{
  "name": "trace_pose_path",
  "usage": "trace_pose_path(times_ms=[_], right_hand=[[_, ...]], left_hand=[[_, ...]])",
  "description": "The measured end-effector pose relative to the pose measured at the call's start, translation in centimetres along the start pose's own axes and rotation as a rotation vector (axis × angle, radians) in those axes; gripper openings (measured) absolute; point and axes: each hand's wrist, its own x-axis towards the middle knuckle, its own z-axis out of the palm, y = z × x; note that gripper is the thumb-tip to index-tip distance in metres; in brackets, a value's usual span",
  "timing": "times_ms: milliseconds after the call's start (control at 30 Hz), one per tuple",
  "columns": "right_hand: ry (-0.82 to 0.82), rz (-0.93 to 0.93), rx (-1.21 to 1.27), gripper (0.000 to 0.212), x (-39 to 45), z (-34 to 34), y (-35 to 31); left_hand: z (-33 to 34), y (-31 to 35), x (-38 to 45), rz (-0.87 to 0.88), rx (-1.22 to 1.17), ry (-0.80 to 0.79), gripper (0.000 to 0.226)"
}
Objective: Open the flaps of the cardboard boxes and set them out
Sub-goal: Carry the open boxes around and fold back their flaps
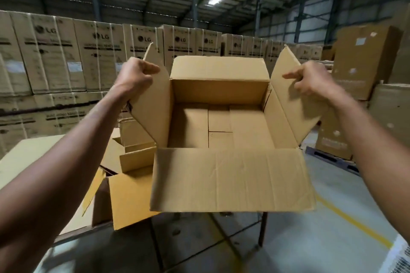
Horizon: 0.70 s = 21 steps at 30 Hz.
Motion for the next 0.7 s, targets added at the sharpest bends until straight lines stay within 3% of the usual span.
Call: trace_pose_path(times_ms=[700], right_hand=[[-0.100,-0.165,0.187,0.049,20.8,18.5,-10.5]], left_hand=[[-4.1,-15.4,16.2,-0.111,0.184,0.142,0.043]])
